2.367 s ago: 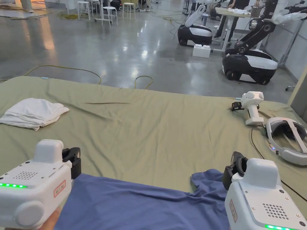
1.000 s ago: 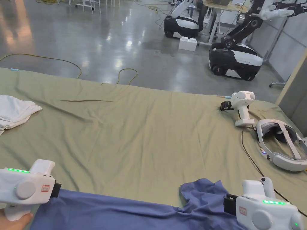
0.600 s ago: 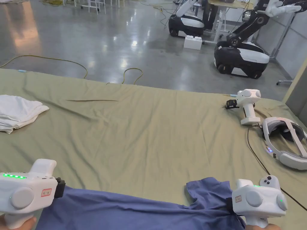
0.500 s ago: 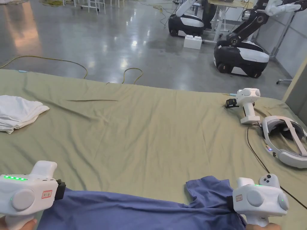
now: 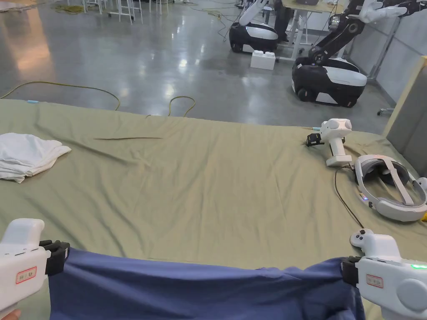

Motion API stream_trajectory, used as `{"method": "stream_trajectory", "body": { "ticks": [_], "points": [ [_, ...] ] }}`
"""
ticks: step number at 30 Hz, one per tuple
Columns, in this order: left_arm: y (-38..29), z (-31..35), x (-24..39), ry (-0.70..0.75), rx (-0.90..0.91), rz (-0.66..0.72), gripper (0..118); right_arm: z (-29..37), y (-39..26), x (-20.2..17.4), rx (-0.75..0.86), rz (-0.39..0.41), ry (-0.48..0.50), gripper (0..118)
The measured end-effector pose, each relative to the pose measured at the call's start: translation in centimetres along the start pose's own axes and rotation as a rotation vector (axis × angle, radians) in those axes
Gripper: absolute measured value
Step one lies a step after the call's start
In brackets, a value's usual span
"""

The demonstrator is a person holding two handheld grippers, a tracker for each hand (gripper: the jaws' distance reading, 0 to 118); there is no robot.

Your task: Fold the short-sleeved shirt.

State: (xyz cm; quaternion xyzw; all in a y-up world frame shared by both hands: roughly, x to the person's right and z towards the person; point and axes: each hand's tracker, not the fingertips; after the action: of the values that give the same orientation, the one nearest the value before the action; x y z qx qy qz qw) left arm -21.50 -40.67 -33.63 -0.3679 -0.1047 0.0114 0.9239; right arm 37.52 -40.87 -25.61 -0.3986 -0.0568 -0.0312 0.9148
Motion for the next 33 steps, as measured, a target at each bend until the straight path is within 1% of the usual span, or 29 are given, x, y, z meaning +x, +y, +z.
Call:
{"method": "stream_trajectory", "body": {
  "ticks": [2,8,10,14,17,21,24,28,29,30,31,32,33],
  "points": [
    [-0.5,1.4,-0.4,-0.005,0.015,0.017,7,2.0,-0.8,-0.2,0.011,0.018,-0.012,1],
    [-3.4,4.3,-1.4,-0.027,0.014,0.047,7,6.3,-4.8,0.0,0.006,0.030,-0.016,1],
    [-4.7,4.7,-1.8,-0.033,-0.006,0.059,7,7.2,-6.3,-0.3,-0.016,0.040,-0.024,1],
    [-7.7,5.0,-2.7,-0.037,-0.072,0.085,7,8.3,-10.1,-0.5,-0.082,0.032,-0.023,1],
    [-10.0,4.6,-3.1,-0.045,-0.140,0.106,7,8.3,-13.1,-0.9,-0.162,0.064,-0.054,1],
    [-12.8,3.5,-2.9,-0.020,-0.242,0.074,7,6.6,-16.3,-1.3,-0.249,0.063,-0.067,1],
    [-14.3,2.1,-2.5,0.008,-0.314,0.041,7,5.0,-17.6,-1.6,-0.281,0.066,-0.071,1],
    [-15.2,0.9,-2.2,0.020,-0.332,0.050,7,3.2,-18.2,-1.6,-0.308,0.056,-0.080,2],
    [-15.0,1.0,-2.1,0.028,-0.330,0.056,9,3.0,-18.1,-1.6,-0.325,0.050,-0.084,8],
    [-14.8,1.0,-2.0,0.036,-0.330,0.065,14,3.0,-17.9,-1.7,-0.328,0.048,-0.083,18],
    [-14.4,1.2,-2.0,0.044,-0.331,0.067,25,3.0,-18.0,-1.4,-0.330,0.049,-0.092,28],
    [-14.1,1.6,-1.8,0.056,-0.329,0.063,37,3.3,-17.7,-1.4,-0.329,0.060,-0.112,35],
    [-13.7,2.0,-1.7,0.059,-0.322,0.059,45,3.7,-17.3,-1.4,-0.314,0.068,-0.125,45]
  ]
}}
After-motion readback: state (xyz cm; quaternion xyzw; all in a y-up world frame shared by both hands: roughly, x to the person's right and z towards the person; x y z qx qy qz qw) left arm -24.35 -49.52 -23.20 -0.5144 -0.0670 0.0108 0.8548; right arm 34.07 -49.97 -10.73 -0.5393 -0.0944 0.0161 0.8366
